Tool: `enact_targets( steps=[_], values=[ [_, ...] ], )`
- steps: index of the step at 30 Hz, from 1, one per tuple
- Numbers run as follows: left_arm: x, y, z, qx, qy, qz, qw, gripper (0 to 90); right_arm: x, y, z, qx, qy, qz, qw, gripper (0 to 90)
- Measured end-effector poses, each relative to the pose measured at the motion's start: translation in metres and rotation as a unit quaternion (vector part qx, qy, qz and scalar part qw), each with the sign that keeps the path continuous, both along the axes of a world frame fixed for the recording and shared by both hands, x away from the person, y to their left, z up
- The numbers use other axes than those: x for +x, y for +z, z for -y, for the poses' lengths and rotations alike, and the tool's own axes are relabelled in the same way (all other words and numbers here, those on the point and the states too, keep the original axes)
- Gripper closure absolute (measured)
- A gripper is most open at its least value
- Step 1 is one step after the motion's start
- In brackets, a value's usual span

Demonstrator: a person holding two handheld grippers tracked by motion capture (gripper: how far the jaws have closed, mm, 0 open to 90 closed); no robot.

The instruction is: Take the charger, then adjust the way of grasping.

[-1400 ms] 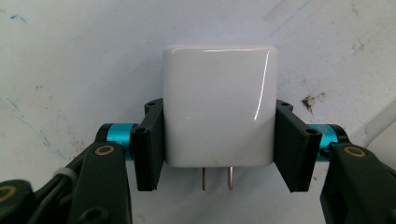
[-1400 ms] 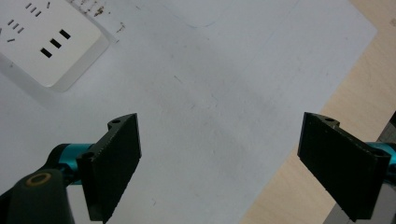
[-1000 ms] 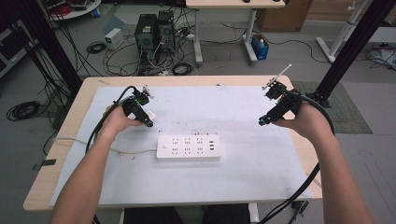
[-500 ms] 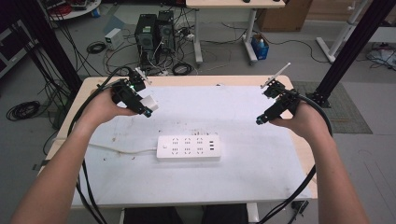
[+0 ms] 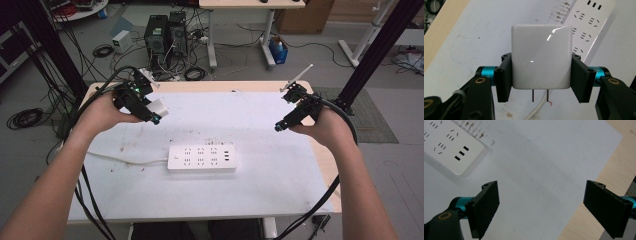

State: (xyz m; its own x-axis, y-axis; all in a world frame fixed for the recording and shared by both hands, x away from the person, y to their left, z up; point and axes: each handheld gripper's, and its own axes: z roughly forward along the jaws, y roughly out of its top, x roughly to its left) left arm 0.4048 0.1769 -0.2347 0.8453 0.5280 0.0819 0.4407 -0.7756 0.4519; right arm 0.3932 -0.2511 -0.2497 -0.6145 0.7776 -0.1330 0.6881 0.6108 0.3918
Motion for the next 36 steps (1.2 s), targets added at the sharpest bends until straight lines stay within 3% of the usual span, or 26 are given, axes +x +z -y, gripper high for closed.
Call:
enact_targets(
  steps=[4,11,14,16,21,27,28,29,34,36],
  values=[
    [0.0,-0.001,-0.002,0.001,-0.002,0.004,1.0,42.5,0.0,-0.001,0.002,0.002,-0.003,-0.004,1.0,12.8],
    [0.001,-0.008,0.005,-0.02,-0.047,0.023,0.9984,42.5,0.002,-0.003,0.003,0.023,-0.015,-0.012,0.9995,12.8],
    [0.0,-0.012,0.012,-0.036,-0.078,0.039,0.9955,42.5,0.002,-0.002,0.0,0.025,-0.012,-0.012,0.9995,12.8],
    [0.001,-0.016,0.016,-0.058,-0.093,0.037,0.9933,42.5,0.001,0.0,-0.004,0.029,-0.007,-0.011,0.9995,12.8],
    [0.001,-0.026,0.033,-0.068,-0.112,0.049,0.9902,42.5,0.001,0.005,-0.011,0.044,-0.006,-0.01,0.999,12.8],
    [-0.003,-0.035,0.053,-0.095,-0.139,0.075,0.9829,42.5,0.0,0.006,-0.018,0.067,-0.01,-0.014,0.9976,12.8],
    [-0.003,-0.035,0.053,-0.095,-0.139,0.075,0.9829,42.5,0.0,0.006,-0.018,0.067,-0.01,-0.014,0.9976,12.8],
    [-0.005,-0.038,0.059,-0.098,-0.149,0.085,0.9803,42.5,0.0,0.005,-0.019,0.073,-0.015,-0.016,0.9971,12.8],
    [-0.008,-0.043,0.073,-0.098,-0.165,0.097,0.9766,42.5,0.0,0.003,-0.024,0.12,-0.008,-0.036,0.9921,17.8],
    [-0.01,-0.044,0.078,-0.099,-0.172,0.105,0.9746,42.5,-0.001,0.004,-0.027,0.149,-0.009,-0.047,0.9877,17.8]
  ],
)
